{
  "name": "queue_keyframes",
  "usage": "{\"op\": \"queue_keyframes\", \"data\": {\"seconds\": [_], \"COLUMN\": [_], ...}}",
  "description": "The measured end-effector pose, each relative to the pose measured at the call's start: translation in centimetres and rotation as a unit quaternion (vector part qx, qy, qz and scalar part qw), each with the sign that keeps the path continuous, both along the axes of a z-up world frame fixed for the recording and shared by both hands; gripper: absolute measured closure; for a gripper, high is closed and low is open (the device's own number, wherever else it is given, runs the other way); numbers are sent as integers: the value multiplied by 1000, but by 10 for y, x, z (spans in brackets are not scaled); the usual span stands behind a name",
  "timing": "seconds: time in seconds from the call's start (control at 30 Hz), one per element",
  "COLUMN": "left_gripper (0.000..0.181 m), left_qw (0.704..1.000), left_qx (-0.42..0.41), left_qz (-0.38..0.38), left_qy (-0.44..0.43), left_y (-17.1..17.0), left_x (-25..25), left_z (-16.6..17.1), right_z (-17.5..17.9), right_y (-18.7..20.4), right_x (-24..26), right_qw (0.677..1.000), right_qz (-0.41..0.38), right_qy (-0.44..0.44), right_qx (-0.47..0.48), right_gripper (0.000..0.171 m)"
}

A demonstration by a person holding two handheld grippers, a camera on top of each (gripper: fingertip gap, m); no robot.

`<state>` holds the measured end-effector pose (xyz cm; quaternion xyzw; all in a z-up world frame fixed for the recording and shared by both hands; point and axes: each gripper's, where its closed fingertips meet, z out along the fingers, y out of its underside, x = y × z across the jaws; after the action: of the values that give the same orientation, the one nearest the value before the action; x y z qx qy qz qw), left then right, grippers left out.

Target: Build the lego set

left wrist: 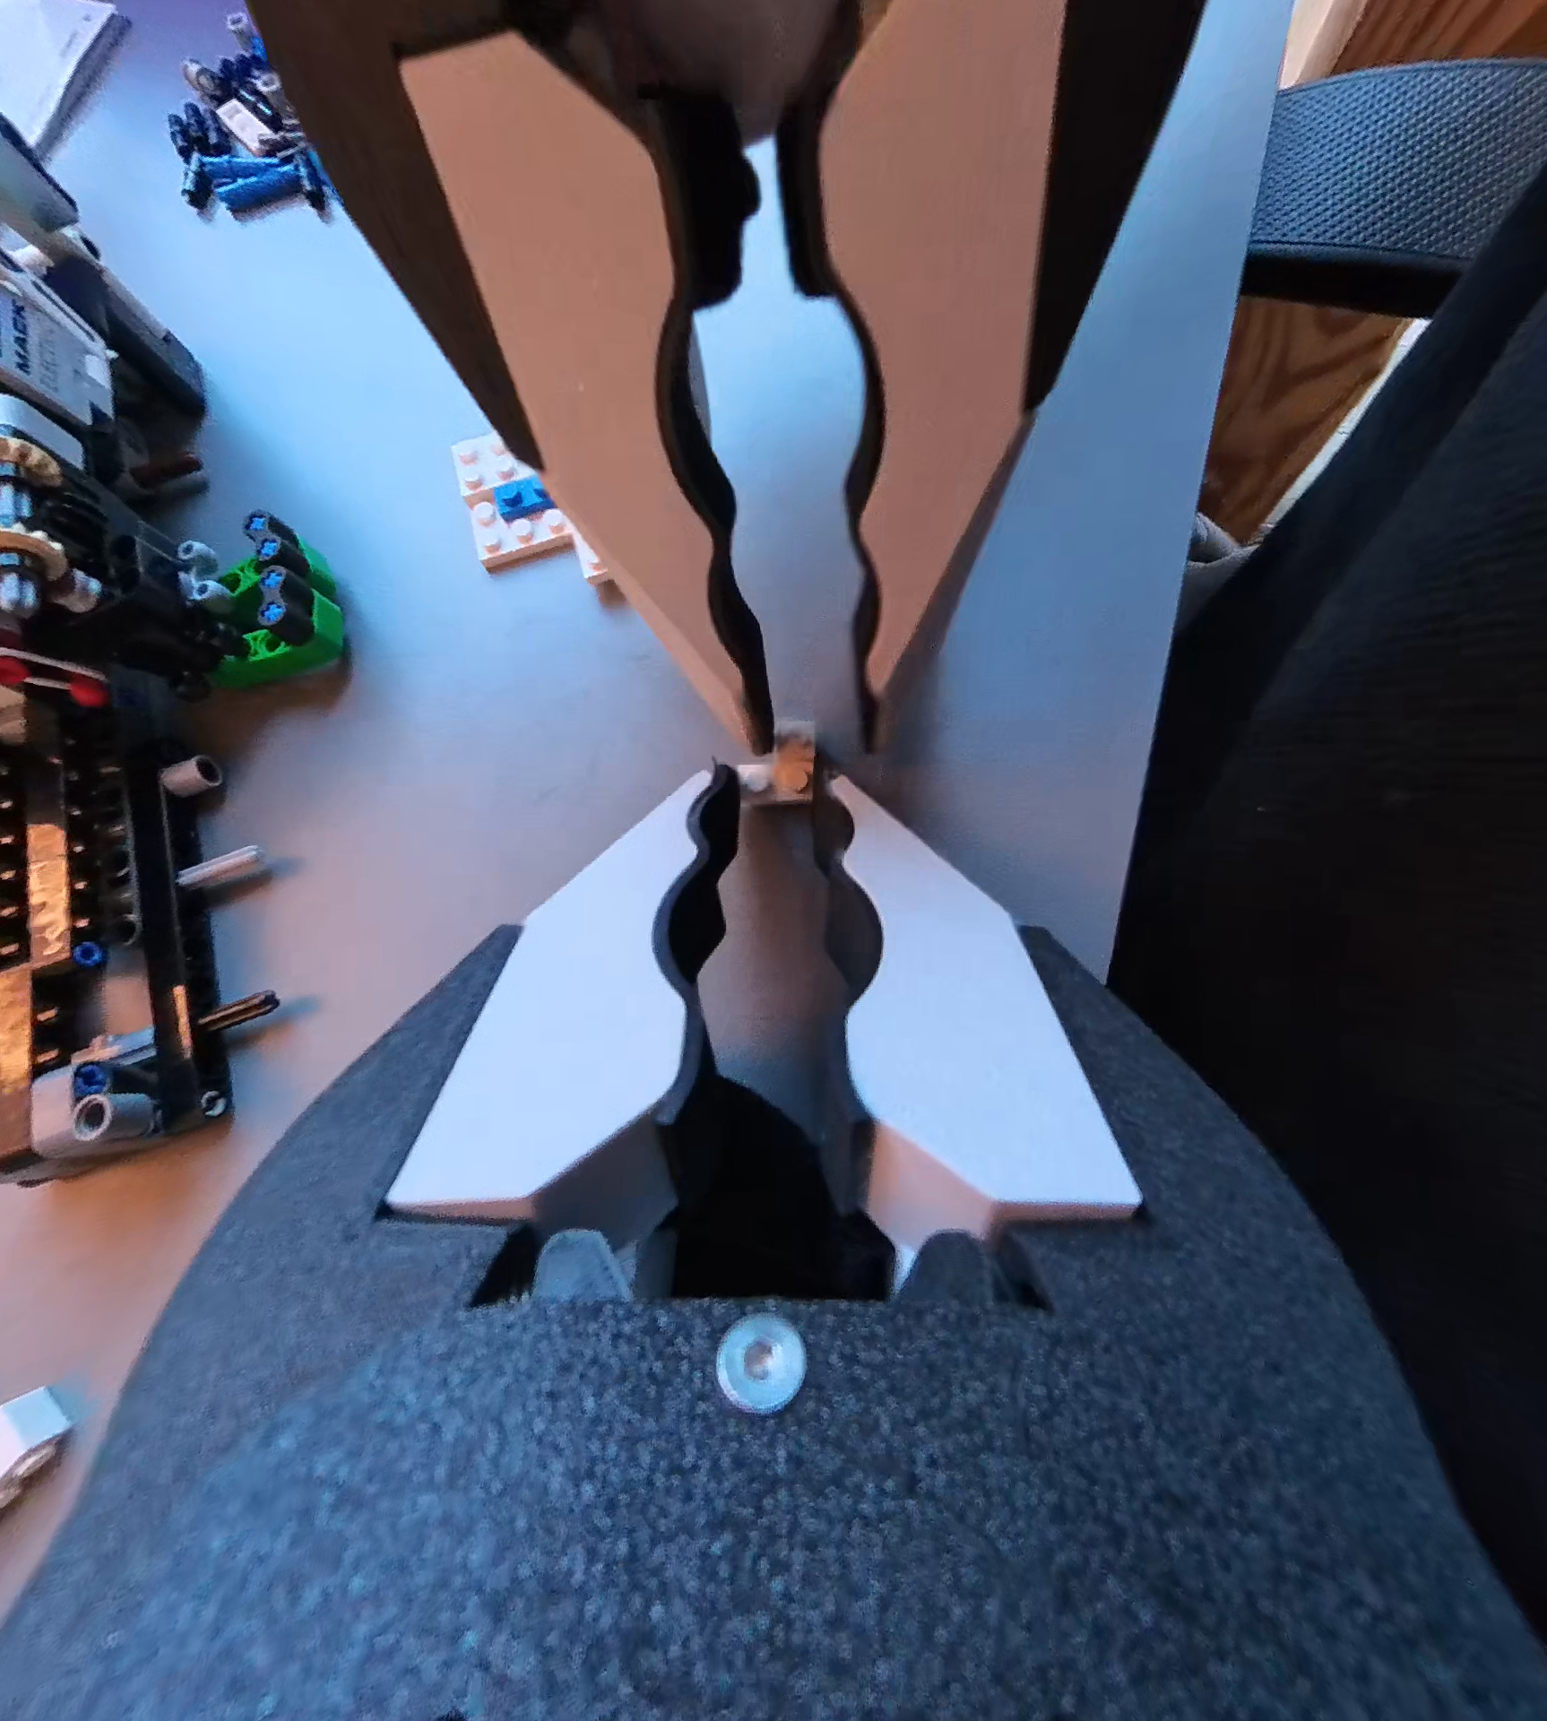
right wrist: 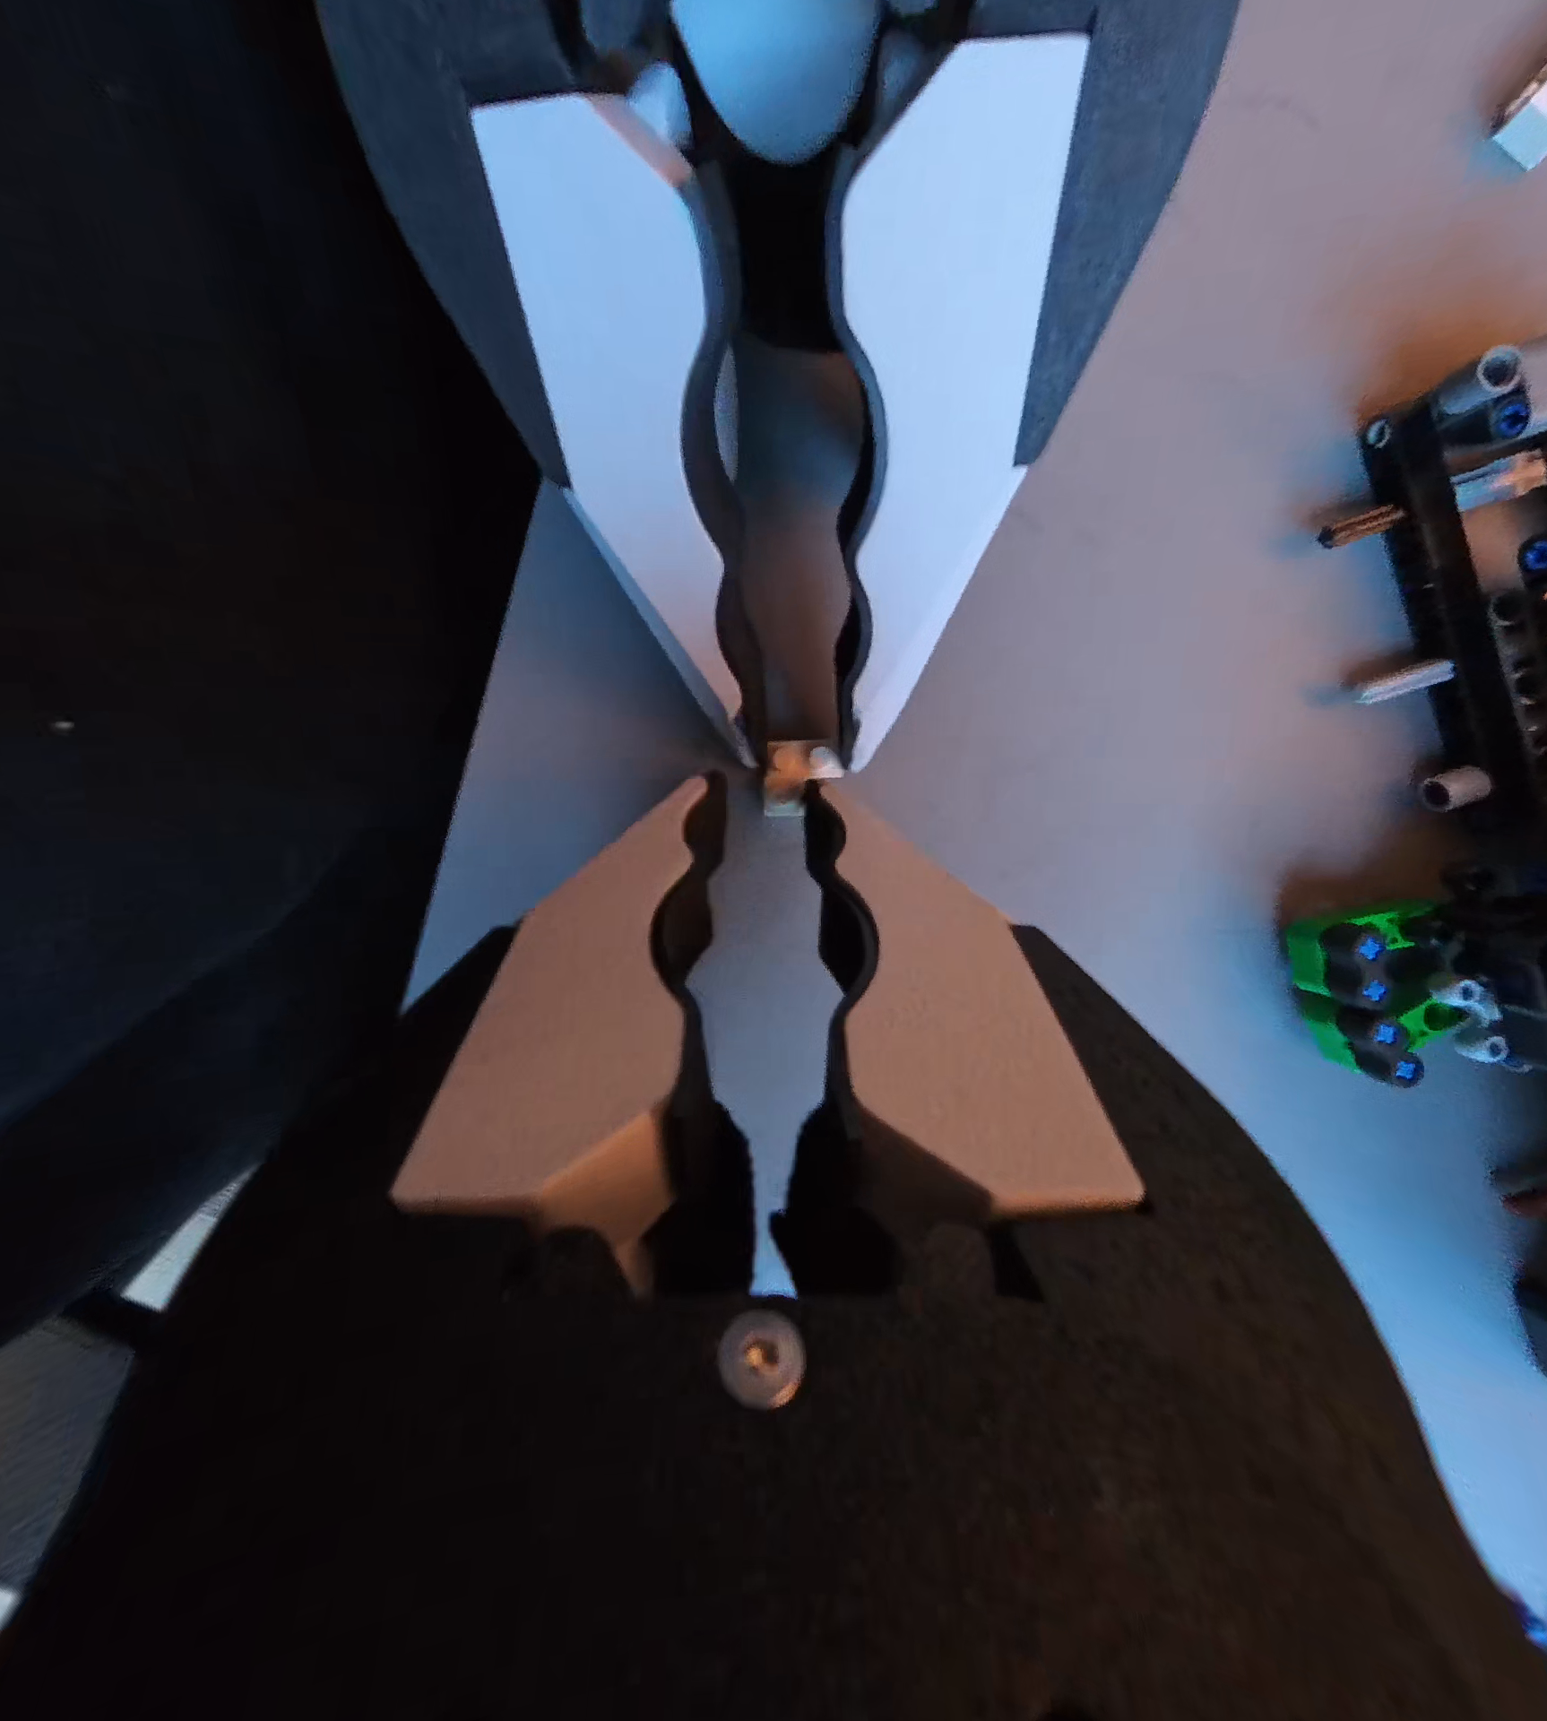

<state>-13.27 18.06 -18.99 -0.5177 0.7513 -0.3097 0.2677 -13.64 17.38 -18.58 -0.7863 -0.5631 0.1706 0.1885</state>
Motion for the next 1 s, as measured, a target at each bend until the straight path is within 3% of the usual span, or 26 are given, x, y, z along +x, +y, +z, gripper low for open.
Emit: {"op": "queue_keyframes", "data": {"seconds": [0.1, 0.2, 0.3, 0.43, 0.57, 0.7, 1.0], "left_gripper": [167, 167, 167, 168, 168, 168, 168], "left_qw": [999, 993, 979, 961, 958, 956, 952], "left_qx": [26, 80, 138, 196, 202, 205, 216], "left_qz": [7, 13, 21, 17, 6, -6, -15], "left_qy": [-22, -84, -146, -196, -205, -208, -219], "left_y": [5, 15, 28, 35, 32, 26, 18], "left_x": [0, 2, 4, 4, 6, 7, 7], "left_z": [4, 22, 48, 70, 75, 75, 78], "right_z": [20, 38, 55, 70, 70, 73, 73], "right_y": [5, 22, 25, 36, 31, 29, 21], "right_x": [1, 10, 4, 11, 3, 2, 1], "right_qw": [998, 977, 912, 849, 849, 840, 832], "right_qz": [-38, -141, -223, -289, -288, -290, -283], "right_qy": [55, 161, 322, 430, 436, 452, 469], "right_qx": [-5, -21, -118, -99, -81, -77, -87], "right_gripper": [148, 140, 140, 149, 150, 163, 164]}}
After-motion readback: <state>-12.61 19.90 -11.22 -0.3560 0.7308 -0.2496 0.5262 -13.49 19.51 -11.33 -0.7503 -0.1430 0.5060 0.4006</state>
